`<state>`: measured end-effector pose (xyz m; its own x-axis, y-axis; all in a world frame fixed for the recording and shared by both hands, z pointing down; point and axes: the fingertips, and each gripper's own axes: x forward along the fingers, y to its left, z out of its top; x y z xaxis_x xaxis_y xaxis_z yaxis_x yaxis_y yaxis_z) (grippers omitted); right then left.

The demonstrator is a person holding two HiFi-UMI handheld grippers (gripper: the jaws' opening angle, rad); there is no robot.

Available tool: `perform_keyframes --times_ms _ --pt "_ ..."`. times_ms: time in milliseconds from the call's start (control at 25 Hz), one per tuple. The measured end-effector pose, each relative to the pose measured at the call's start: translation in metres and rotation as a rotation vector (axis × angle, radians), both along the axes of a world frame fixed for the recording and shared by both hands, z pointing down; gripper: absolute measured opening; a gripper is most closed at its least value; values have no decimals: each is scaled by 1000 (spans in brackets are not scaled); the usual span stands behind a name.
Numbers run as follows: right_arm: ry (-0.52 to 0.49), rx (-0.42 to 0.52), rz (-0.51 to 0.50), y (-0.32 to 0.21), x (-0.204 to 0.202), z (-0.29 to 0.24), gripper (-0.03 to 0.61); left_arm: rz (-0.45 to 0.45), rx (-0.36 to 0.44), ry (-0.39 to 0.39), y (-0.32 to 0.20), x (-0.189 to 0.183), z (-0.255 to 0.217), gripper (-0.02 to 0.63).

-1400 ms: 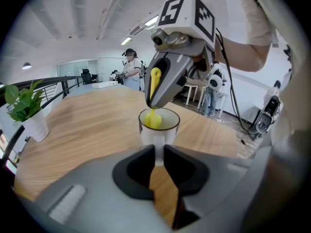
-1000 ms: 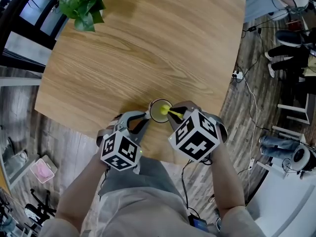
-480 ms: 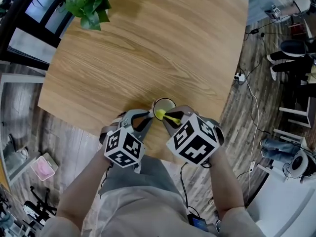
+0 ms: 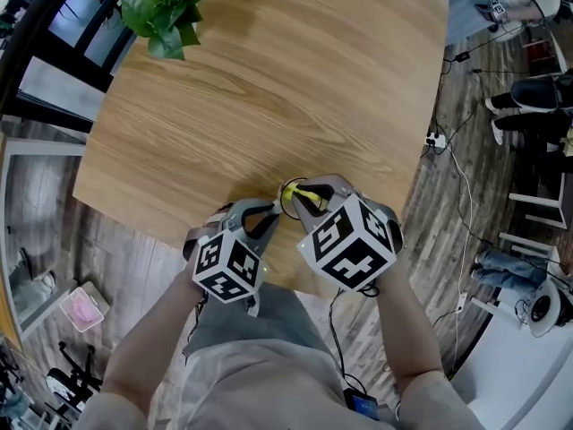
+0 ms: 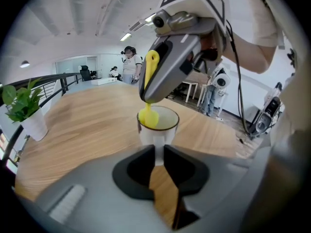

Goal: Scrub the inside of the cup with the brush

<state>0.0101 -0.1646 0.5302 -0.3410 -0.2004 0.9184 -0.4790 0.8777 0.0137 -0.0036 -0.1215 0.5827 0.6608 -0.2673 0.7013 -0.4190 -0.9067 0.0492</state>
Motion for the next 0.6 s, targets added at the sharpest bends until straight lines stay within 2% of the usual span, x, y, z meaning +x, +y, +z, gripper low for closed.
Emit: perform_keyframes --times_ms 160,360,600 --pt "16 8 36 -6 17 3 29 -9 -4 9 0 -1 1 54" --pt "66 1 33 2 34 6 29 -12 -10 6 -2 -2 3 54" --pt "109 -63 33 22 49 7 29 -25 -28 2 -1 -1 2 55"
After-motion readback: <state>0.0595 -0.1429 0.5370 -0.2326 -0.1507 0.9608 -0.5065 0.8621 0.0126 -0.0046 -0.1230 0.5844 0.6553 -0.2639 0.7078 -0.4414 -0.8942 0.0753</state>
